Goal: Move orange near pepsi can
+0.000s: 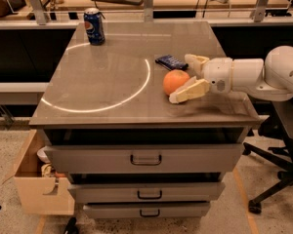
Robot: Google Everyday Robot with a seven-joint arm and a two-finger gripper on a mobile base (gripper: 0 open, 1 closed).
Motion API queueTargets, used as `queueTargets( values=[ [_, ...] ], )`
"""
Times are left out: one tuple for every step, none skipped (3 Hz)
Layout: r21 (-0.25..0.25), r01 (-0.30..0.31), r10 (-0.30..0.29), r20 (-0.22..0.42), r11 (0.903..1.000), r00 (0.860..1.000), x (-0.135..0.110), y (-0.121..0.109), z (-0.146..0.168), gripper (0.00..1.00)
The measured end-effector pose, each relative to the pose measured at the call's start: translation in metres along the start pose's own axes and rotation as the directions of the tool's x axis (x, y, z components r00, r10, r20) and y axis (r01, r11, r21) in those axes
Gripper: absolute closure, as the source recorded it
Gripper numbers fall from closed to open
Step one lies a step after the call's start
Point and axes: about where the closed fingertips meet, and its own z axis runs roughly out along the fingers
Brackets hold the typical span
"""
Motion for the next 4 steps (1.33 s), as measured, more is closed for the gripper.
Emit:
queueTargets(
  values=[
    [0.008,-0.007,0.007,-0.010,0.9999,1.000,0.0139,-0.0023,-0.0020,0.17],
    [0.003,-0.006,0.006,-0.009,1.0000,1.000,0.0126,-0.0011,0.0009,0.42],
    [-0.003,-0.006,0.006,-0.008,1.0000,1.000,0.0119,0.0003,0.0041,0.72],
    [-0.008,-0.005,0.005,-0.008,1.0000,1.000,0.0114,0.0013,0.0064,0.96]
  ],
)
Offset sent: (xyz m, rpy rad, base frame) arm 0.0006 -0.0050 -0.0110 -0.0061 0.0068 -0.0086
